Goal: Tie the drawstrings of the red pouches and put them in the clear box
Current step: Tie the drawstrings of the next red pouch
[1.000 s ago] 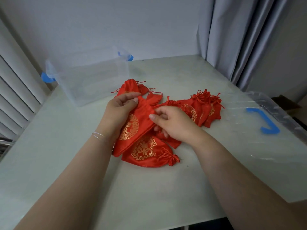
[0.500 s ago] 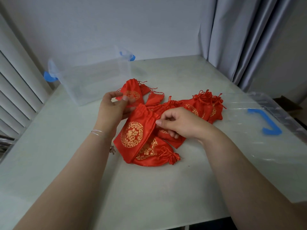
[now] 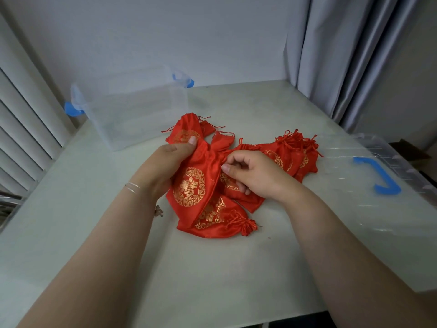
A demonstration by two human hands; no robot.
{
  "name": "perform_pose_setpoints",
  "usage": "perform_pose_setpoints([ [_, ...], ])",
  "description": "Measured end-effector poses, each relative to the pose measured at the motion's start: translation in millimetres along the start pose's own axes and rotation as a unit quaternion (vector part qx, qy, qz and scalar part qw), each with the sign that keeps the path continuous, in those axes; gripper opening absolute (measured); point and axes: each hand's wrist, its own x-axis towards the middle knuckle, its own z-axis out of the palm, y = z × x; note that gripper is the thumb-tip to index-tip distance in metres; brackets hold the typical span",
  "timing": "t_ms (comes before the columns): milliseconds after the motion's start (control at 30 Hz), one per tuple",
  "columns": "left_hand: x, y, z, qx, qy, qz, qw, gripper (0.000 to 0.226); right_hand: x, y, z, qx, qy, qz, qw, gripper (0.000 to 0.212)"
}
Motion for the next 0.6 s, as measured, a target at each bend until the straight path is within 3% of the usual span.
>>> perform_pose_setpoints([
  [133,5,0,-3,-0.169,-0.024,-0.043,0.984,0.024,-1,0,-2,0.003,-0.006,0.025,1.000,0.015],
  [233,8,-3,-4,-0.197,-0.002,-0.029,0.980,0.019,-2,0,-4,0.002,-0.029,0.028,0.999,0.019],
  [367,11,-6,-5,-0.218,0.085,0.007,0.972,0.025,-4,-3,-11,-0.007,-0.080,0.021,0.997,0.021],
  [467,13,-6,-3,-0.257,0.101,-0.015,0.961,0.029,-4,-5,-11,0.038,-0.108,0.013,0.993,0.025],
  [533,14,-7,0,-0.265,0.094,-0.047,0.958,0.032,-3,-6,-5,0.120,-0.091,0.001,0.989,0.029],
  [600,15,-9,2,-0.228,0.076,-0.073,0.968,0.033,-2,-9,3,0.179,-0.019,-0.047,0.983,0.027],
])
